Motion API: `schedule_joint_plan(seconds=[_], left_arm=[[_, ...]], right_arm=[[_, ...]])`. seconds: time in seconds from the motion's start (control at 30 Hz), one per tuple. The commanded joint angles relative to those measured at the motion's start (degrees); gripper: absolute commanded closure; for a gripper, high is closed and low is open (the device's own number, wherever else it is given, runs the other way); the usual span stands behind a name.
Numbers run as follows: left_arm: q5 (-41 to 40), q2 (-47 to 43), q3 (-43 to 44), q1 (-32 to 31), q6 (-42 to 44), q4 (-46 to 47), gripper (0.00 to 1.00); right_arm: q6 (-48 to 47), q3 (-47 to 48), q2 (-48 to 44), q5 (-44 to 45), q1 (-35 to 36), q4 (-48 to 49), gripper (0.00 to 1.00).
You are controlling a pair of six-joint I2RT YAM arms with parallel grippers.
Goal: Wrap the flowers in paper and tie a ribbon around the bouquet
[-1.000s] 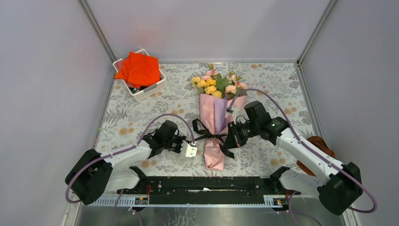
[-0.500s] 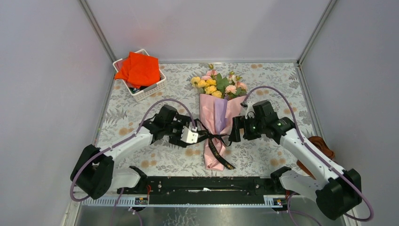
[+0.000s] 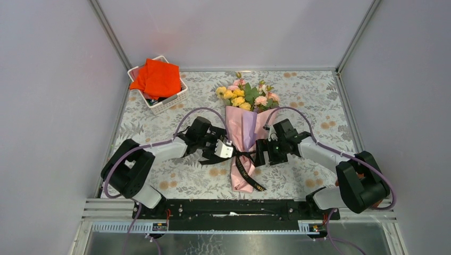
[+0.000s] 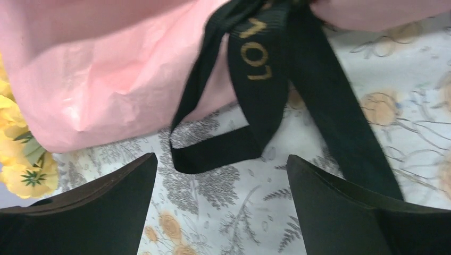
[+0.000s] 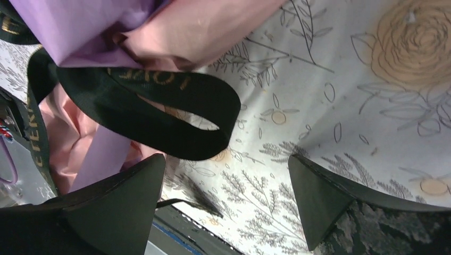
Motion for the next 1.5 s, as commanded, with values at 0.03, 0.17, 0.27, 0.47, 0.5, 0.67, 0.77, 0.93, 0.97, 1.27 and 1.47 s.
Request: schedule_joint_plan(seconds=[0.03,0.17,0.27,0.47,0.5,0.67,0.77,0.93,0.97,1.27,1.47], left_arm=[[1.66,4.47,1.99,-0.64,1.23,7.69,0.02],[4.13,5.55,1.75,-1.44,3.36,6.0,0.03],[4.78,5.99,1.1,-2.57,4.44,5.72,0.16],[2.13,6.44,1.64,-2.33,6.28,7.59,1.0],[1.59,6.55,1.7,-1.53,6.51,8.87,1.0],[0.88,8.41,3.52,2.45,6.95,14.82,1.0],[1.69,10.25,4.67,4.29,10.05,14.5,1.0],[2.19,12.43,5.64,5.24,13.21,12.31,1.0],[2.2,12.67,5.36,5.34,14.15,11.83,1.0],[1.23,13.09,4.74,6.64,15.84,10.47,1.0],[3.03,8.62,0.61,5.79,12.93,11.76,1.0]], right_arm=[[0.81,-0.22,3.1,-3.77,1.47,9.35,0.07],[1.61,-0.15,5.39,-3.68,2.11,12.96,0.11],[2.27,-0.06,6.13,-5.59,2.09,15.96,0.3],[1.89,-0.03,4.43,-6.32,2.01,11.97,0.92],[1.99,-0.51,3.86,-6.5,2.02,11.48,0.97],[4.46,-3.59,2.34,-6.94,2.02,8.12,1.0],[6.11,-6.66,1.07,-7.1,1.98,7.01,1.0],[7.71,-9.25,0.25,-7.98,1.96,8.52,1.0],[7.68,-9.12,0.29,-7.31,1.99,8.29,1.0],[7.23,-8.98,-0.05,-7.91,1.78,7.67,1.0],[4.67,-6.52,-2.02,-6.91,1.54,5.62,0.83]])
